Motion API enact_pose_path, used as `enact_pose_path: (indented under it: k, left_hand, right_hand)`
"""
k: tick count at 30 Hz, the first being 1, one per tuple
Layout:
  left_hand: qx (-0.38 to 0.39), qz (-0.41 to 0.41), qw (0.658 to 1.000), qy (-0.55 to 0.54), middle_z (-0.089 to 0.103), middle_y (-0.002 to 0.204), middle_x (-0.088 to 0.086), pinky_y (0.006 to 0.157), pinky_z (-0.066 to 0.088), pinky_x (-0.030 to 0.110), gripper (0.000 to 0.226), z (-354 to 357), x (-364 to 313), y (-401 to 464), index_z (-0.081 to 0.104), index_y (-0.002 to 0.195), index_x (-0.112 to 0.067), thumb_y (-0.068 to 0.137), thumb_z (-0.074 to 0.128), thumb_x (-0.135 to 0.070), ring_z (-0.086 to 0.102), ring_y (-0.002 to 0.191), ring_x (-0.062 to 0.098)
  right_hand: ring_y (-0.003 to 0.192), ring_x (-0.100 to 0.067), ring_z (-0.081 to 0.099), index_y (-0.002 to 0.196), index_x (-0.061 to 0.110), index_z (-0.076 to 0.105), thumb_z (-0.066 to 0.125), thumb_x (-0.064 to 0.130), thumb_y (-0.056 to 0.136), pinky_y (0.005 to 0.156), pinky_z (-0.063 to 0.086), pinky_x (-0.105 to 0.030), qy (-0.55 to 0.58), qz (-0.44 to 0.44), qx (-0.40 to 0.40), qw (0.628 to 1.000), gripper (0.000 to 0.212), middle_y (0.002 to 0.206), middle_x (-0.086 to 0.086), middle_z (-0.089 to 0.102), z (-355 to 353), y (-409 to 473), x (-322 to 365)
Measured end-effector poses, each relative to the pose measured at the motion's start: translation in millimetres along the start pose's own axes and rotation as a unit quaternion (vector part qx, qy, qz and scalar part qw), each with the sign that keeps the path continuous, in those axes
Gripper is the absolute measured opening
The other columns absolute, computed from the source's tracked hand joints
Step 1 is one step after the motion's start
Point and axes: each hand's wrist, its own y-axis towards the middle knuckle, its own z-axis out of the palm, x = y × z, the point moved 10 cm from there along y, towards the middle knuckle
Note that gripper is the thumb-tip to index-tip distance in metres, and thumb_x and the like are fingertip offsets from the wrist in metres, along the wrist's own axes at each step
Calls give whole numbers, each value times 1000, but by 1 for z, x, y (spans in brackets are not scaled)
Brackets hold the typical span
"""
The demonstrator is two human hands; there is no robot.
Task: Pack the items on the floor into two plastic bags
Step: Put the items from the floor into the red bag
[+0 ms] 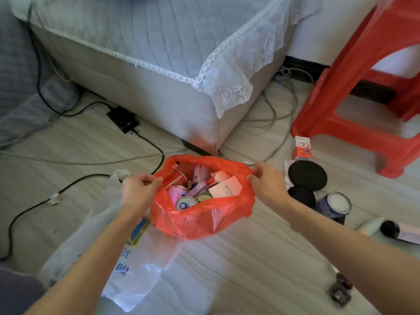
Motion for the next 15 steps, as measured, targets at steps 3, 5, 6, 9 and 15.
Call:
enact_pose_path:
  k: [3, 5, 6, 9, 15]
  left_hand:
    - [7, 27, 999, -16, 61, 63, 5, 65, 44, 32, 9, -5, -28, -10, 67, 77, -4, 80, 68, -13, 57, 67, 23]
    - [15, 54, 998, -7, 63, 63, 3, 69, 47, 34, 11, -5, -52, -21, 68, 73, -10, 76, 72, -20, 59, 66, 22]
    - [26, 69, 997, -11, 63, 62, 2, 69, 48, 34, 11, -1, -64, -29, 66, 68, -15, 75, 72, -20, 60, 62, 18]
    - [84, 77, 993, -22, 61, 49, -6, 69, 52, 37, 24, 22, -83, -55, 62, 60, -20, 79, 68, -7, 58, 55, 11]
    - [209, 118, 970, 38, 66, 60, 0, 67, 52, 35, 18, 87, -96, -98, 65, 62, -16, 77, 69, -7, 61, 57, 14]
  right_hand:
    - [88, -30, 60, 75, 12, 56, 55, 7, 84, 74, 43, -33, 8, 8, -31, 999, 10, 79, -8, 60, -35, 6, -2]
    - [85, -30, 62, 70, 13, 54, 55, 7, 84, 77, 46, -35, 17, 18, -65, 998, 15, 78, -10, 62, -65, 15, -8]
    - [84, -29, 62, 70, 14, 53, 55, 8, 85, 76, 47, -34, 21, 17, -81, 996, 16, 78, -9, 61, -80, 20, -11]
    - [81, -24, 53, 73, 11, 53, 54, 6, 84, 68, 35, -28, 11, 6, -107, 994, 13, 79, -8, 56, -101, 27, -18]
    - [80, -24, 57, 77, 13, 60, 59, 12, 84, 68, 38, -29, 34, 15, -125, 991, 7, 80, -7, 60, -107, 26, -51]
